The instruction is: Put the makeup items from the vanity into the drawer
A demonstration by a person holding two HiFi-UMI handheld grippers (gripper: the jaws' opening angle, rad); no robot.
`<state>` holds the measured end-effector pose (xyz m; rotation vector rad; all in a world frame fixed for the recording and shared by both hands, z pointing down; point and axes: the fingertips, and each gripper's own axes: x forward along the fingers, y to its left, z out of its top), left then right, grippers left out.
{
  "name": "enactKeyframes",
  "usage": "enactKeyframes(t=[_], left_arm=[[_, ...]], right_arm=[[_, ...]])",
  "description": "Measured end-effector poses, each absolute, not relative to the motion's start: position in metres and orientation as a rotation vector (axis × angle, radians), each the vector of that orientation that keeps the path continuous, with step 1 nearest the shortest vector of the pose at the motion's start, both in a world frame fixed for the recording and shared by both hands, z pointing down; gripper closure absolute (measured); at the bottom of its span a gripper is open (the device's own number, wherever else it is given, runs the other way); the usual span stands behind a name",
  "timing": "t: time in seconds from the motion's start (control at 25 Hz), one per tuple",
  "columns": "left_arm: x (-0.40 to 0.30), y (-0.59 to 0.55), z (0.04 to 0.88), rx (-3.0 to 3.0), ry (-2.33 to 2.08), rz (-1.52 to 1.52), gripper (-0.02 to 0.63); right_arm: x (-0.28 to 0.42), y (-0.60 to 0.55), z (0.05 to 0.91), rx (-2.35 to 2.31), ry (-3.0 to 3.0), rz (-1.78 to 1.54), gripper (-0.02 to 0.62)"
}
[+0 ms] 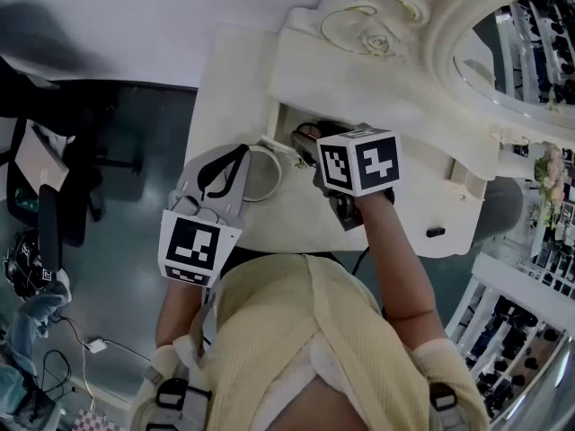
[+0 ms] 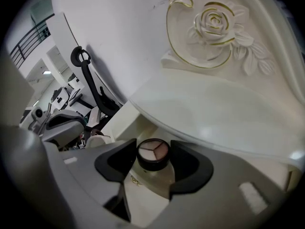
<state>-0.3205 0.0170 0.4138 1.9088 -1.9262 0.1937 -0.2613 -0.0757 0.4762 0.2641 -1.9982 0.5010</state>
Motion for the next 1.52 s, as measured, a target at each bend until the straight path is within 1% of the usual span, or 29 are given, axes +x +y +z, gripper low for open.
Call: enactKeyframes(t=[0.84,0.96,1.32,1.52], left_arm=[[-0.330,0.020,0.410,1.944,-1.878,0.117,0.607],[-0.327,0.019,0.411,1.953,-1.866,0.140,0.607],[-0.307,0.007,0.401,1.960,-1.841,0.207,0.607],[-0.285,-0.006,0.387,1.970,-1.827,0.220,0.607]], right_arm=[[-0.260,-0.076,0.475,0.301,-2.004,0.495,0.365],[-0.263,-0.073,0.472,0.286,-2.031,0.509,0.354],[-0.258,-0.064,0.440,0.255,-2.186,0.527,0.360],[-0.233,-0.065,0.407,0.257,-2.298,0.547,0.364]])
